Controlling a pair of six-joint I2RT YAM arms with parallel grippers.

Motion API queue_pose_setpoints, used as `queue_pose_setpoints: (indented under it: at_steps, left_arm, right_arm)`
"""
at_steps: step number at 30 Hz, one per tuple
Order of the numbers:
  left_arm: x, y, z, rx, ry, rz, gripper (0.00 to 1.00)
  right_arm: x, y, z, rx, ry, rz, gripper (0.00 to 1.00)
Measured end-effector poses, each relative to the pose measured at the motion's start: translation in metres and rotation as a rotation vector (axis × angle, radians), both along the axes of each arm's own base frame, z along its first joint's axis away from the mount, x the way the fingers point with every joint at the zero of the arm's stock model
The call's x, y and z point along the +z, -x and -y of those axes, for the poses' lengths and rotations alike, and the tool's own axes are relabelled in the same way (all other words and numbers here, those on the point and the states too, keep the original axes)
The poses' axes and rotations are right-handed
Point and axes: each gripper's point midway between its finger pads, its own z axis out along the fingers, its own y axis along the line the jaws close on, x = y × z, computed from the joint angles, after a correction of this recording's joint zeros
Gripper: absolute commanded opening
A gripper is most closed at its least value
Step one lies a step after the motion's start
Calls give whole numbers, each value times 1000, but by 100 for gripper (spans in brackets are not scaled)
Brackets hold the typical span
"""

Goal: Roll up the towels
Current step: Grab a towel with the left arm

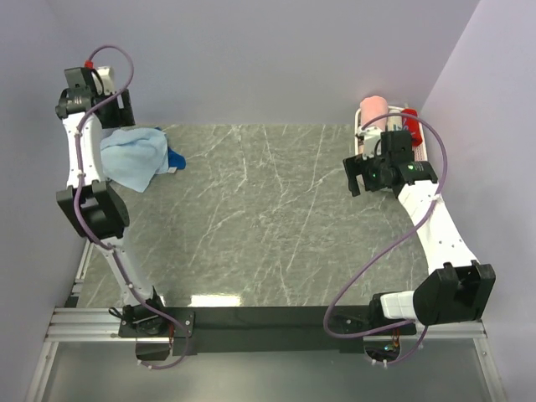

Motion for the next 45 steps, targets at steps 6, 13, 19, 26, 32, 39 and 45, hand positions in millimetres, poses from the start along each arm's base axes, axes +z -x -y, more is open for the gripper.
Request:
queue_pose_setpoints:
  at_steps: [6,13,19,26,32,39,45]
  left_arm:
    - [-51,-35,-32,60,7,-11,82]
    - [-69,-67,-42,39,-16,65,84]
    - [-97,-89,-47,-8,-43,68,84]
    - [-150,-89,-55,-32,-85,-16,75]
    - [-167,-92,-60,-37,-111,-34,42]
    - [-155,-104,-64,-27,-126,30,0]
    - [-116,-115,-59,-33,-101,125,0]
  right_arm:
    - [-25,5,1,-23,-7,-68,95]
    - [-34,2,8,-50,-9,-93,94]
    - [-46,-3,15,-70,17,-132,93]
    - [-48,-18,19,-78,30,-144,92]
    - [-49,-25,21,-74,45,-151,90]
    - [-51,-27,21,-73,49,-161,89]
    - [-46,-28,18,-62,33,-155,89]
